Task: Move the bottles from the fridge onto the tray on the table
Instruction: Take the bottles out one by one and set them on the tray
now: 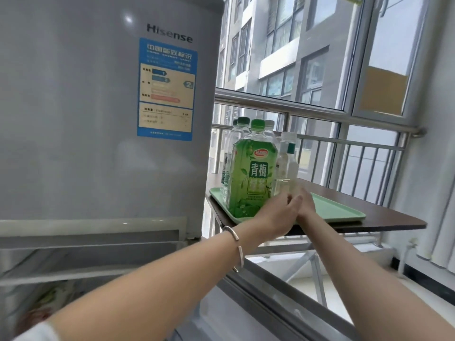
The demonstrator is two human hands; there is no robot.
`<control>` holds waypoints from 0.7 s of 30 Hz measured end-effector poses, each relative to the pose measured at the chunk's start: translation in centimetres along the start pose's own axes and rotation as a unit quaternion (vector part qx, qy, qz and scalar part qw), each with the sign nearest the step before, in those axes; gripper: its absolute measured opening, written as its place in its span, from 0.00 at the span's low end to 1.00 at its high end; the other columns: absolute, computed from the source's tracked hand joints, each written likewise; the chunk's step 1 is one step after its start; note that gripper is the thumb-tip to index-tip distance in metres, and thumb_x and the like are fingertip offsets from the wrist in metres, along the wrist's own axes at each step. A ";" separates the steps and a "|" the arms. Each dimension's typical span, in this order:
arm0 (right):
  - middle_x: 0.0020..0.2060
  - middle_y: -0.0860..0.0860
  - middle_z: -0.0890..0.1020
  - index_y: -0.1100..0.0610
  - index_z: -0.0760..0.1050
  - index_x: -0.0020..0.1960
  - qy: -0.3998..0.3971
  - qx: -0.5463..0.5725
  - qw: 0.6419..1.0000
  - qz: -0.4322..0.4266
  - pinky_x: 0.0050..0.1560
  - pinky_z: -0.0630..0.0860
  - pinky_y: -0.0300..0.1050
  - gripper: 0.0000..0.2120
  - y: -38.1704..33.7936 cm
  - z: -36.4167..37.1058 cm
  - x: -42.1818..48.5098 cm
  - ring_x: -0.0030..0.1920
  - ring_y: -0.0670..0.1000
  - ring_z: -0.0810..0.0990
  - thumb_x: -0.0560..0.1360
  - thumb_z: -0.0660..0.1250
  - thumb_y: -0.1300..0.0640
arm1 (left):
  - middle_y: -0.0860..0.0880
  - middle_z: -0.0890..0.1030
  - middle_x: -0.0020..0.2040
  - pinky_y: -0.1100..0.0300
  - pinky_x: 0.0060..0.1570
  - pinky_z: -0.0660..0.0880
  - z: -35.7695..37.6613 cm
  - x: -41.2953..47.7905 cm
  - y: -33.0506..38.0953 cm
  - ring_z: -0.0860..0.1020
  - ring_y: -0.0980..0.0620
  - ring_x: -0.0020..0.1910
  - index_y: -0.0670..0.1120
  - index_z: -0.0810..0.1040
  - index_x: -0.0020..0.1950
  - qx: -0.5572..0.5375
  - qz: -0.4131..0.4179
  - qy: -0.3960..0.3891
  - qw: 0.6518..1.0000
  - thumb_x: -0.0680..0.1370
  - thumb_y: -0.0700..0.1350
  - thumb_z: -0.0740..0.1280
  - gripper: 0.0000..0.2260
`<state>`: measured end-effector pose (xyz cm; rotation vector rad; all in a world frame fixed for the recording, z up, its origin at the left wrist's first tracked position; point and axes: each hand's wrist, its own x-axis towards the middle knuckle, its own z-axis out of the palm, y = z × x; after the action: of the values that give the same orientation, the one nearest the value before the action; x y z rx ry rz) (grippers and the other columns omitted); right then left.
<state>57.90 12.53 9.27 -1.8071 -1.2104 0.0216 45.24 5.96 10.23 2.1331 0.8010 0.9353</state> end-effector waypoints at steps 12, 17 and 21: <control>0.43 0.53 0.85 0.48 0.77 0.58 0.049 -0.120 0.981 -0.145 0.36 0.69 0.42 0.13 -3.0 -3.7 -11.7 0.43 0.56 0.82 0.75 0.62 0.54 | 0.45 0.81 0.55 0.53 0.57 0.76 -2.7 -4.5 0.5 0.79 0.48 0.54 0.42 0.76 0.60 0.026 0.086 0.071 0.993 0.79 0.44 0.62 0.11; 0.39 0.49 0.82 0.48 0.79 0.55 -0.017 -0.083 0.986 -0.144 0.39 0.71 0.43 0.13 -5.9 -2.7 -17.1 0.43 0.55 0.82 0.72 0.65 0.53 | 0.49 0.81 0.51 0.56 0.53 0.77 -5.4 -9.8 -1.4 0.79 0.51 0.51 0.46 0.76 0.56 0.019 0.084 0.085 0.993 0.76 0.42 0.64 0.09; 0.40 0.48 0.84 0.47 0.79 0.48 -0.086 -0.073 0.978 -0.177 0.39 0.75 0.44 0.09 -8.5 0.7 -21.2 0.43 0.52 0.82 0.68 0.67 0.52 | 0.50 0.80 0.50 0.55 0.51 0.77 -8.5 -14.1 -5.2 0.79 0.52 0.48 0.47 0.75 0.53 0.021 0.063 0.101 0.993 0.74 0.42 0.65 0.09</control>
<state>40.62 -1.82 5.33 -1.7153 -1.6817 -0.1196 29.36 1.31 5.33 2.1692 0.7983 1.2262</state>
